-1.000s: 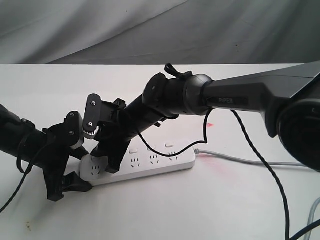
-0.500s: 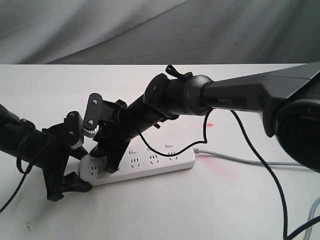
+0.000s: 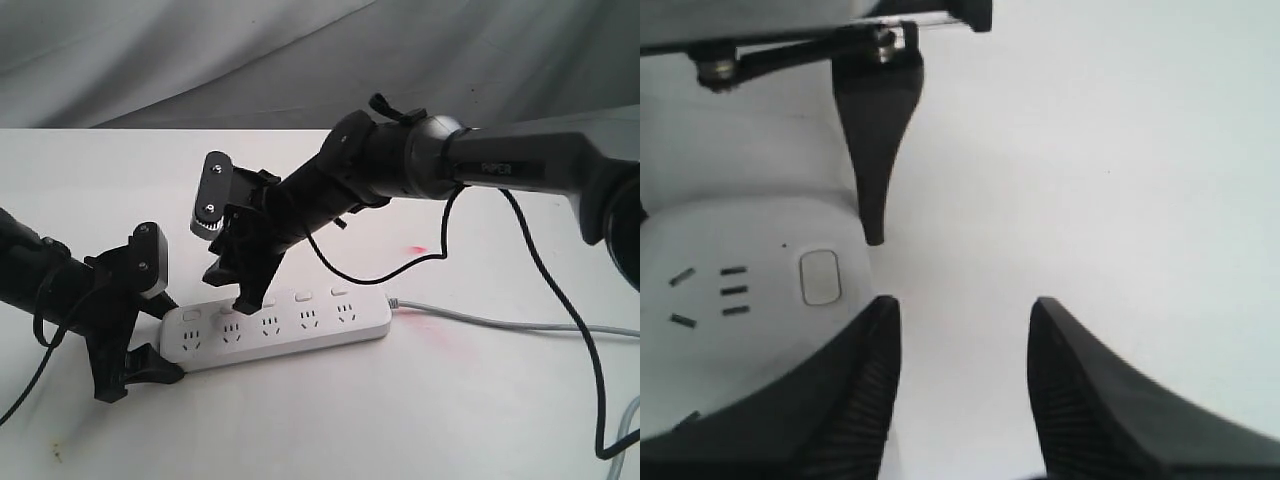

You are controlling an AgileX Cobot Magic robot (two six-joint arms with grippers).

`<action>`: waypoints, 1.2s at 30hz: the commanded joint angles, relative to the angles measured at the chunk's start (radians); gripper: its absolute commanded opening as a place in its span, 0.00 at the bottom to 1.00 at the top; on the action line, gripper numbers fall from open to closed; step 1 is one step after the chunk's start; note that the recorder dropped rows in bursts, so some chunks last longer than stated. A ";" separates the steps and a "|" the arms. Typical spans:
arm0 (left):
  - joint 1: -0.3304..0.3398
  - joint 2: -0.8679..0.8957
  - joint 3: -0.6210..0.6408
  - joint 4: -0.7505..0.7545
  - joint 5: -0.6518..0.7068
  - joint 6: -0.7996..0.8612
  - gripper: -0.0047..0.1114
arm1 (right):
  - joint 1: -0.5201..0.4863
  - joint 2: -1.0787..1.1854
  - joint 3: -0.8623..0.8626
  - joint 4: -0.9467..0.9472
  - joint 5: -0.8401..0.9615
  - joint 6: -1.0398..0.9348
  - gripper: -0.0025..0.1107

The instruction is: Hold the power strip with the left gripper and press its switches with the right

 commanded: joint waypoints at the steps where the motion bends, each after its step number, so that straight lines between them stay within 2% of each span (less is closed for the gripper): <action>1: -0.002 0.003 -0.001 0.013 -0.035 0.012 0.48 | -0.006 -0.009 0.006 -0.011 0.050 -0.001 0.36; 5: -0.002 0.003 -0.001 0.013 -0.035 0.012 0.48 | -0.015 -0.007 0.006 -0.057 0.054 0.001 0.36; 36: -0.002 0.003 -0.001 0.013 -0.035 0.012 0.48 | -0.017 -0.007 0.064 -0.023 -0.014 -0.012 0.36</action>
